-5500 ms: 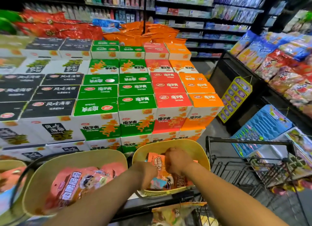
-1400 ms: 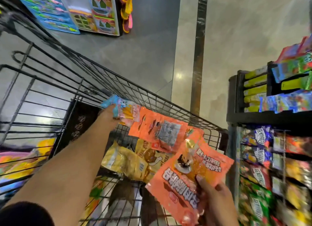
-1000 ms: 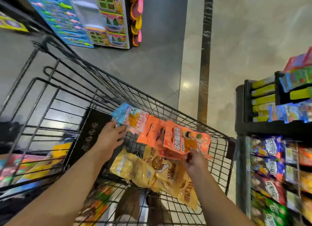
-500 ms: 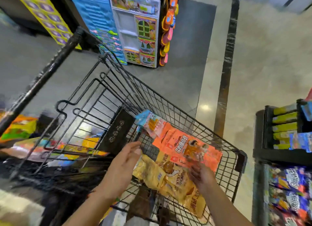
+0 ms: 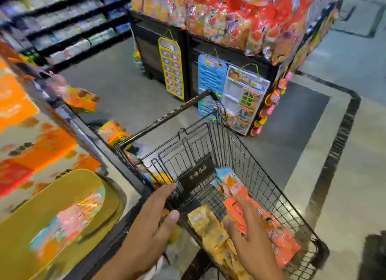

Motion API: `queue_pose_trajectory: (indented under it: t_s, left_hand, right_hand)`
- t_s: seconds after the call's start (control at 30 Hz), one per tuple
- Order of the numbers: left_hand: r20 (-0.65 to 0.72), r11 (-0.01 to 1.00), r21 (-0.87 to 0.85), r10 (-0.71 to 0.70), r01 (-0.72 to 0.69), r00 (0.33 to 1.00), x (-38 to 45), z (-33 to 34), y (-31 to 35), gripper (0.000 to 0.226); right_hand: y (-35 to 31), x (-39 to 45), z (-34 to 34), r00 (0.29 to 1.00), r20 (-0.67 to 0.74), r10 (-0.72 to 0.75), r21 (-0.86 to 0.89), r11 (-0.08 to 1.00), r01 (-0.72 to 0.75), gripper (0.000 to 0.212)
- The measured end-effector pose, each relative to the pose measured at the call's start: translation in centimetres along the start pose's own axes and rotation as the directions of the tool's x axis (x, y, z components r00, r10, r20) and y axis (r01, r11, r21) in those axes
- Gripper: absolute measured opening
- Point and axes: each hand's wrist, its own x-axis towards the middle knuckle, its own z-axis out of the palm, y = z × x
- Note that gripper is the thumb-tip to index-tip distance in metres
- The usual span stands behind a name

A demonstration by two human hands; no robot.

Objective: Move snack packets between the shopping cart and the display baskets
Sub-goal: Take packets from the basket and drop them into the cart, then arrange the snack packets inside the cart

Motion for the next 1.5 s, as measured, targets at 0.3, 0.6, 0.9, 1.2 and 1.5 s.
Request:
queue_pose_trajectory:
  t_s: [0.3, 0.6, 0.9, 1.2, 1.5]
  left_hand:
    - [-0.397, 0.994, 0.000, -0.099, 0.108, 0.912, -11.1, -10.3, -4.8, 0.064]
    - [-0.551, 0.951, 0.015, -0.249, 0.308, 0.797, -19.2, -18.8, -13.7, 0.044]
    - [-0.404, 0.941, 0.098, -0.260, 0.324, 0.877, -18.3, -22.4, -19.9, 0.039]
    - [-0.318, 0.922, 0.103, -0.325, 0.373, 0.891, -18.0, -20.3, -20.8, 0.034]
    - [-0.335, 0.881, 0.040, -0.433, 0.472, 0.837, -13.8, -20.8, -21.5, 0.036]
  right_hand:
    - [-15.1, 1.6, 7.9, 0.838, 0.169, -0.519, -0.004, 0.850, 0.527, 0.065]
    - [-24.9, -0.6, 22.9, 0.666, 0.425, -0.614, 0.004, 0.736, 0.677, 0.050]
    - [-25.7, 4.3, 35.4, 0.664, 0.746, -0.052, -0.540, 0.535, 0.649, 0.057]
    - [-25.3, 9.3, 38.9, 0.568, 0.813, 0.125, -0.574, 0.333, 0.748, 0.093]
    - [-24.6, 10.4, 39.0, 0.510, 0.860, 0.006, -0.495, 0.251, 0.832, 0.032]
